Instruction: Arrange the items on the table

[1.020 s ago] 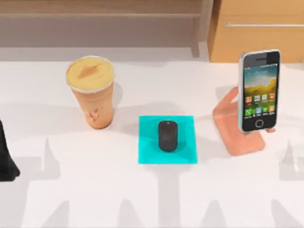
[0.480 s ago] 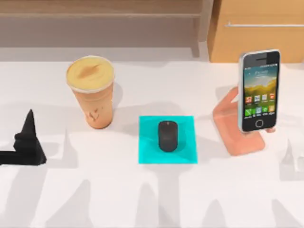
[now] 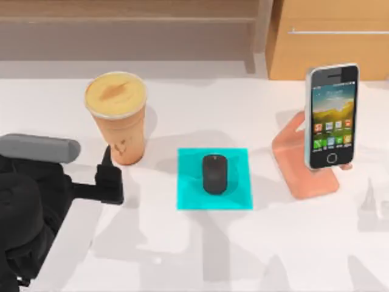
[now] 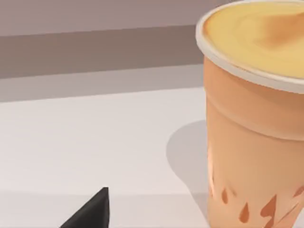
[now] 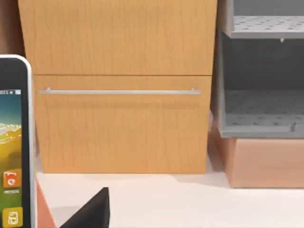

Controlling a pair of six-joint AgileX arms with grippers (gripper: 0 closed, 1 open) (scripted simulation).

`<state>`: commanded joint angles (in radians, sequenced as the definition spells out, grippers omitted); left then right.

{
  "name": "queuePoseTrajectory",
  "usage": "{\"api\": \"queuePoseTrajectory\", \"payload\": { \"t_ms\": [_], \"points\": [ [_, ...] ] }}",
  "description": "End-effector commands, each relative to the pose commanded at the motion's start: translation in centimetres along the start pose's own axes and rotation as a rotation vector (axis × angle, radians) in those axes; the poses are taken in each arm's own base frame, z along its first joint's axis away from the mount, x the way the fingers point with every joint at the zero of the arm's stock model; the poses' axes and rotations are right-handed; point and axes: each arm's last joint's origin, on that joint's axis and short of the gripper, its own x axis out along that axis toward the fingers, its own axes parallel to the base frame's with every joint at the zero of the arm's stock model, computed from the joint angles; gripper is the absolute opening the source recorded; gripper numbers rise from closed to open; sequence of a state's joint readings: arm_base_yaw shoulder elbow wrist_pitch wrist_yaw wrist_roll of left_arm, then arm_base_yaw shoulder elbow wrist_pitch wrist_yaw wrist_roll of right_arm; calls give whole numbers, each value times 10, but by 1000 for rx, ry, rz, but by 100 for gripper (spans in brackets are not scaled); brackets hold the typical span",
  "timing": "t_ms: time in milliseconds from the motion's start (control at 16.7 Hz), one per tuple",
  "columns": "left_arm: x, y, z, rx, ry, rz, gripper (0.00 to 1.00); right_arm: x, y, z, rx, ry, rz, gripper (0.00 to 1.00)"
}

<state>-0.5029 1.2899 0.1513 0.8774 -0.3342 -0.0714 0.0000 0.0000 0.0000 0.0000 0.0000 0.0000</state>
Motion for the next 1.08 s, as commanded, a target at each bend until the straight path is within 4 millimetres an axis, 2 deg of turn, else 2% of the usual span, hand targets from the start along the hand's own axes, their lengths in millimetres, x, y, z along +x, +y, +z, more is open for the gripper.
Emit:
{"api": "queuePoseTrajectory", "payload": {
  "t_ms": [360, 660, 1080],
  "points": [
    [43, -41, -27, 16, -29, 32, 100, 0, 0, 0, 0, 0, 0, 100],
    [72, -55, -35, -27, -131, 104, 100, 0, 0, 0, 0, 0, 0, 100],
    [76, -56, -35, -37, -149, 117, 100, 0, 0, 0, 0, 0, 0, 100]
  ]
}}
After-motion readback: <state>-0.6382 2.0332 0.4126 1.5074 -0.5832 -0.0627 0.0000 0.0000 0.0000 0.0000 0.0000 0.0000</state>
